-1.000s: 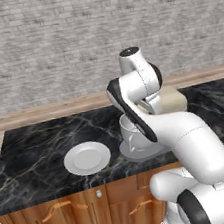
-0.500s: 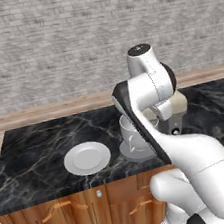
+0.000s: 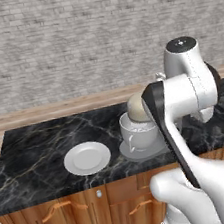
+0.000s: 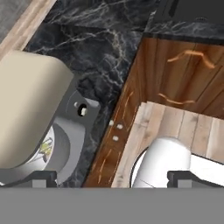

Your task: Add butter and sugar cubes to the stand mixer bowl and then turn on the stand mixer to begin making frosting.

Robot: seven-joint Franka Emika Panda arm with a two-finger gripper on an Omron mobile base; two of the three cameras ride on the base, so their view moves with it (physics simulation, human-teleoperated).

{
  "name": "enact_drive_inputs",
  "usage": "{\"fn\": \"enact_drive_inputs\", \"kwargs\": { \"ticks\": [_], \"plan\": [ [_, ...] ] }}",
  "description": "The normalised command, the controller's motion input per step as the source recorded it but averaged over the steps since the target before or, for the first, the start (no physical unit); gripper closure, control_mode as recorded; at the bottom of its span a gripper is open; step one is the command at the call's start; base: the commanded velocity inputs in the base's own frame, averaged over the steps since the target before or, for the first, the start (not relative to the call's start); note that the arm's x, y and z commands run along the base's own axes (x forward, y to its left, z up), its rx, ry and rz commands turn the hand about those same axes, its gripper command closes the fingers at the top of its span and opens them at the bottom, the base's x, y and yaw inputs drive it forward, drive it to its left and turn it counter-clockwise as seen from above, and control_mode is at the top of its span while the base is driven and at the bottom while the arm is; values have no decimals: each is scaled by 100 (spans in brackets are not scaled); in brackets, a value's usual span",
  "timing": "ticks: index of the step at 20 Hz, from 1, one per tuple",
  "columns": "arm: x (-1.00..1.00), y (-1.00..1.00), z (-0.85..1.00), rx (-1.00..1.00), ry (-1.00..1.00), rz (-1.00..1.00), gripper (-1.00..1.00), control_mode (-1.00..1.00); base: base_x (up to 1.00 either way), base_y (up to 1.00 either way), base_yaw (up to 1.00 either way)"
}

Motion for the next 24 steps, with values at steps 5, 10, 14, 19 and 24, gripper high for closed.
{"fn": "enact_drive_inputs", "kwargs": {
  "ticks": [5, 10, 14, 19, 24],
  "plan": [
    [-29, -51, 0, -24, 1, 36, -100, -100, 0, 0, 0],
    [-20, -43, 0, -31, 5, 49, -100, -100, 0, 0, 0],
    [-14, -16, -11, -29, 15, 54, -100, -100, 0, 0, 0],
    [-20, 0, -24, -25, 29, 47, -100, -100, 0, 0, 0],
    [12, 15, -55, -25, 9, 30, -100, -100, 0, 0, 0]
  ]
}}
